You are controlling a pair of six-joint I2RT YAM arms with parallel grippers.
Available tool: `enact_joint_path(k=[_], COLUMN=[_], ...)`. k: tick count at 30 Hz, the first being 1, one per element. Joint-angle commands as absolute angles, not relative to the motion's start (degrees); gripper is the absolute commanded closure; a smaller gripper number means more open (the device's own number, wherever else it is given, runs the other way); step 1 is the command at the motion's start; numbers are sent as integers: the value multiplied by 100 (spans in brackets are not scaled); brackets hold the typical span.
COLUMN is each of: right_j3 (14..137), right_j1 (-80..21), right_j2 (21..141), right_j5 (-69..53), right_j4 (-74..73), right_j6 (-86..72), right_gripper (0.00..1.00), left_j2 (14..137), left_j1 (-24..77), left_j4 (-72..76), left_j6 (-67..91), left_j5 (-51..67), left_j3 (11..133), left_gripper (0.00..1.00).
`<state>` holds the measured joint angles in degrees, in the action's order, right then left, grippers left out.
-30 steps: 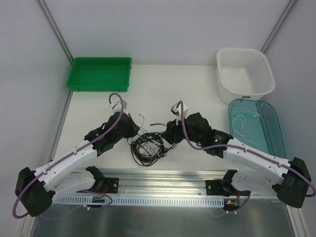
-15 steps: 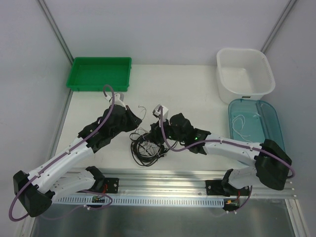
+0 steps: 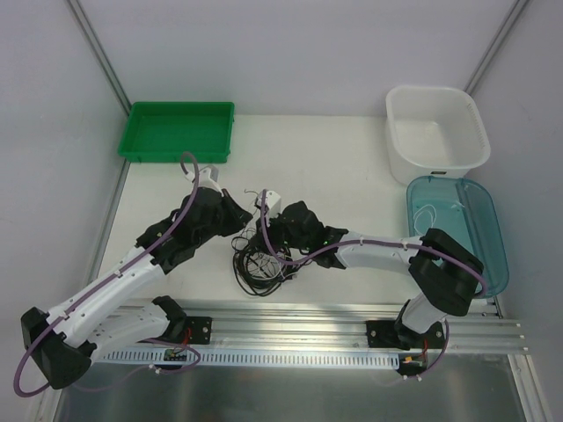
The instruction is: Untangle the cables
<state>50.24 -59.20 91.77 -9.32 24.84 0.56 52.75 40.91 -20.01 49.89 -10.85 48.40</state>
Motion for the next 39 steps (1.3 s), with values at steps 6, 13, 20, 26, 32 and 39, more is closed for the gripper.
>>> enact_joint_path(k=[6, 13, 20, 26, 32, 39], right_j3=[5211, 6210, 8055, 9682, 10783, 9960], right_j1=[-5950, -5836, -5766, -5695, -5660, -5651], right_j2=[8326, 7541, 7409, 7427, 7286, 6382], right_j5=[-888, -308, 289, 483, 747, 1046], right_j4=[2104, 76, -1607, -2399, -2689, -1208], right_j6=[202, 466, 747, 869, 1160, 1336], right_gripper=[99, 99, 99, 99, 99, 99], left_j2=[5080, 4940, 4702, 4991, 5658, 6371], left_j1=[4113, 4104, 4104, 4104, 4104, 4105], left_j4=[-1925, -1925, -1872, -1740, -1617, -1283], left_j6=[4992, 4992, 4641, 4684, 4816, 4948], left_j5=[-1520, -1556, -1257, -1274, -1459, -1406], left_j3=[4553, 4035, 3578, 3279, 3129, 2945], left_gripper=[69, 10, 7, 8, 8, 10])
